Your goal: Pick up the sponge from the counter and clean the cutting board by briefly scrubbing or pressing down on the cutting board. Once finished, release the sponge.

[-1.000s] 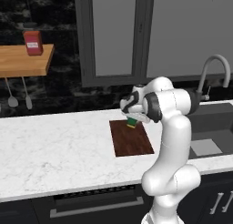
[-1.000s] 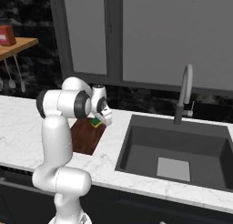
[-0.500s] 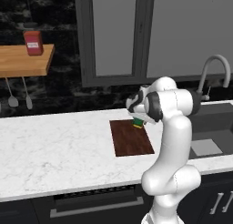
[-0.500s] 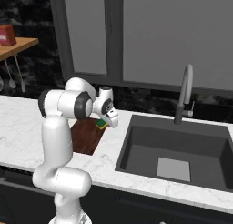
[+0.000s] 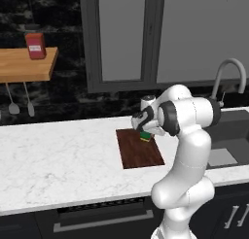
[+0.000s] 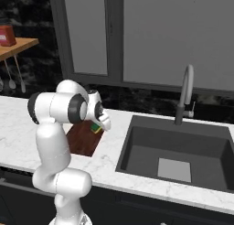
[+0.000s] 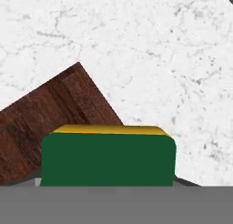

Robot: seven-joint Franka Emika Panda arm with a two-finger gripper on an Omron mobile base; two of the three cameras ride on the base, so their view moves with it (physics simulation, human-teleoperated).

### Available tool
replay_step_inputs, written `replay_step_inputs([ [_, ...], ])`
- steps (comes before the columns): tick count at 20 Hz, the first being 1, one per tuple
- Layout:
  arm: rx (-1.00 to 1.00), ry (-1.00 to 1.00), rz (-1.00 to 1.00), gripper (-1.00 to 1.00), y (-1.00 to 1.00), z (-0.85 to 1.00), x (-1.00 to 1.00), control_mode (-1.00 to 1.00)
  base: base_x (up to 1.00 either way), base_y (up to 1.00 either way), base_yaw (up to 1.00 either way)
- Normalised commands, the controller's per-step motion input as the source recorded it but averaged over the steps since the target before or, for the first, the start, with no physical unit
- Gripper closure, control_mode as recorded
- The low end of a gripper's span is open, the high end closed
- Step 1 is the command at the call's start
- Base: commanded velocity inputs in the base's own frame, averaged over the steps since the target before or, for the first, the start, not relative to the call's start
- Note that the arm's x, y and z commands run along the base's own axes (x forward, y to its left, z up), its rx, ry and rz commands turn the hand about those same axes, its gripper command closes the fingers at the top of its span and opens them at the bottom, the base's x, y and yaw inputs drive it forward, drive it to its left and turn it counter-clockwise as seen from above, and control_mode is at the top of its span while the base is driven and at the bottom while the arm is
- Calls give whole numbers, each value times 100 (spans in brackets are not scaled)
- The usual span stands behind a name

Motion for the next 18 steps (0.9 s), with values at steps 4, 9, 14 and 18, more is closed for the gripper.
replay_step_inputs([
  [4, -21, -10, 10, 100, 72, -42, -89, -100, 0, 0, 0],
  [9, -6, -3, 10, 100, 39, -52, -84, -100, 0, 0, 0],
  [14, 7, -5, 5, 100, 36, -71, -96, -100, 0, 0, 0],
  [18, 11, -3, 2, 100, 45, -71, -80, -100, 0, 0, 0],
])
